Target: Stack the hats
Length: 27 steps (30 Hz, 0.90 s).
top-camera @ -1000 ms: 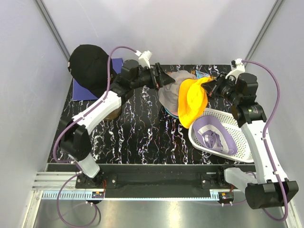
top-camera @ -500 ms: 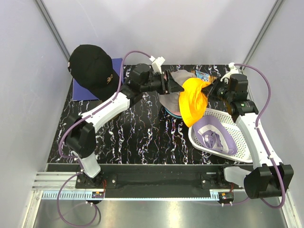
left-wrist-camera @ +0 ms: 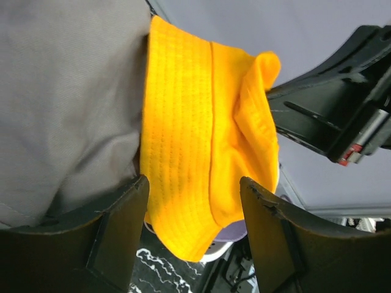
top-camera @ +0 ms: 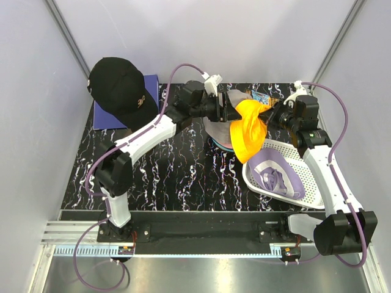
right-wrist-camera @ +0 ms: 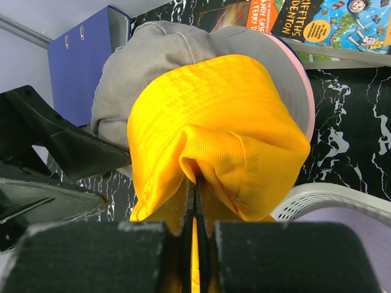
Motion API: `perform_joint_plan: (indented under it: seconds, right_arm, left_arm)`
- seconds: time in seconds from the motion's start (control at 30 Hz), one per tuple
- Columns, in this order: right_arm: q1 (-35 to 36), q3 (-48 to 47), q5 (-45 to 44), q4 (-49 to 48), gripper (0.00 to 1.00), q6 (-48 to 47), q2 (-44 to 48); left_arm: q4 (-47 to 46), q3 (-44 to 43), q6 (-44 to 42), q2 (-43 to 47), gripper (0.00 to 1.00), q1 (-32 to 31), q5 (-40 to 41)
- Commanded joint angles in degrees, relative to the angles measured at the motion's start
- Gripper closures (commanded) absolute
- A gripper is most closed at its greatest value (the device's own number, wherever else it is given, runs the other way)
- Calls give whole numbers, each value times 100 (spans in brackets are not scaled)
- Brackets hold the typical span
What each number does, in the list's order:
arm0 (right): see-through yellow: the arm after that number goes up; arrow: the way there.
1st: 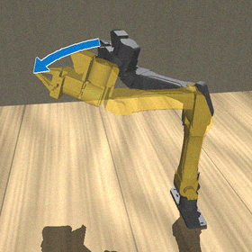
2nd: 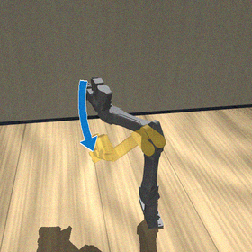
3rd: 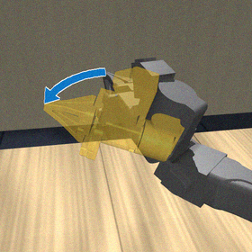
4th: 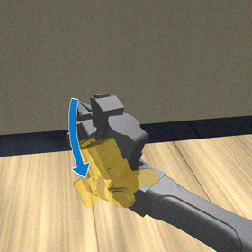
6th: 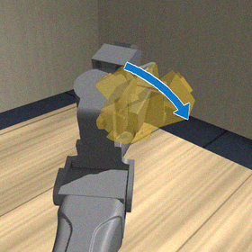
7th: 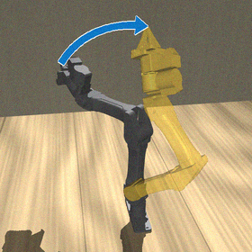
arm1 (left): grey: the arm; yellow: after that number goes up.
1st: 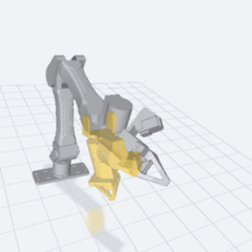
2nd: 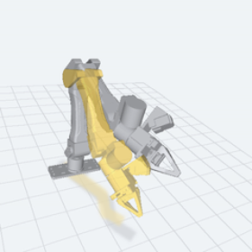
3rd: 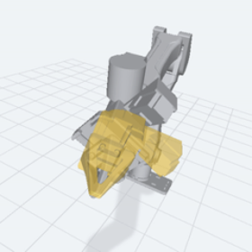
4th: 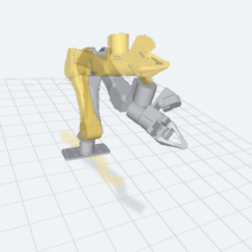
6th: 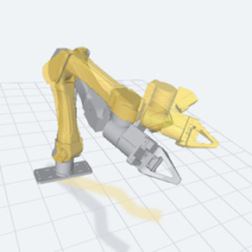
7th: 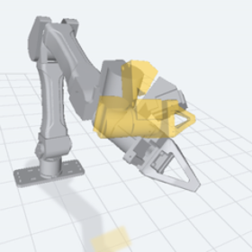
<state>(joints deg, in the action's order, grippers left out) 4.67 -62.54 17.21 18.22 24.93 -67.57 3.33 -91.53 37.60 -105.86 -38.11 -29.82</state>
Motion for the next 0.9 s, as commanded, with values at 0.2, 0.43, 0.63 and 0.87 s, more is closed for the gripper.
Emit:
perform_joint_plan:
  seconds: [0.2,0.43,0.63,0.87]
  right_arm:
    - [-10,67,177,-451,100,205,34]
    - [-18,58,256,-512,100,267,7]
    - [-10,93,309,-512,100,302,-10]
    - [-10,120,327,-512,100,311,-19]
  left_arm:
    - [308,-454,-570,-57,32,-12,627]
    - [282,-621,-500,-294,31,-56,407]
    - [203,-656,-465,-277,35,-179,302]
    - [-34,-559,-289,-189,65,-206,91]
